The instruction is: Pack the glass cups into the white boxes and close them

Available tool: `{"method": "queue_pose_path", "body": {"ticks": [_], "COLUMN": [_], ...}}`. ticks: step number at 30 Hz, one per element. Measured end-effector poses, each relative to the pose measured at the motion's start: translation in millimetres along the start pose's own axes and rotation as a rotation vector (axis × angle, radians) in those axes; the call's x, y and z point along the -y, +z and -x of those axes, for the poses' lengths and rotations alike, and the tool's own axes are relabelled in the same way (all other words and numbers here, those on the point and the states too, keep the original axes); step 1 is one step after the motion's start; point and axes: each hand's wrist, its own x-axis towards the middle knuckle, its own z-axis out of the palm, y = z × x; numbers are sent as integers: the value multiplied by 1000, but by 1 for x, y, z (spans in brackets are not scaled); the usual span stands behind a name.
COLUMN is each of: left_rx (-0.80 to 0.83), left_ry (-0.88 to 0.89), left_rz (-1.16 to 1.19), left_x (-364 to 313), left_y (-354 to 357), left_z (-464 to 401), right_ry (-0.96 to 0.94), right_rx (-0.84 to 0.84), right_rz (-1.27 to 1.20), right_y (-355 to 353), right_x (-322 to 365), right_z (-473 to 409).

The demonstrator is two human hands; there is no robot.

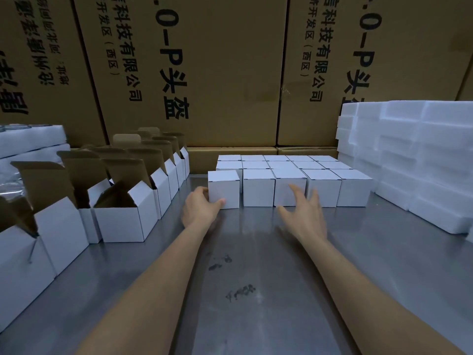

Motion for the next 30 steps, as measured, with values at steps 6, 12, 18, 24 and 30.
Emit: {"method": "queue_pose_path", "body": {"ticks": [6, 12, 18, 24, 30], "left_rx": [17, 18, 53, 51, -7], "left_ry": [3, 47, 26, 31, 267], "left_rz": [-42, -103, -26, 85, -21], "left_x": [-6, -3, -1, -2, -6], "left_y": [10, 13, 10, 3, -17], "left_z": [-2, -1, 1, 24, 77], "right_ry": [76, 70, 73, 76, 63], "right_rx": [28, 45, 49, -6, -18], "right_rz": [-74, -76, -80, -140, -30], "right_y": [2, 4, 3, -2, -18], "right_x": [-6, -7, -7, -3, 4], "right_z": [-9, -11, -10, -2, 32]}}
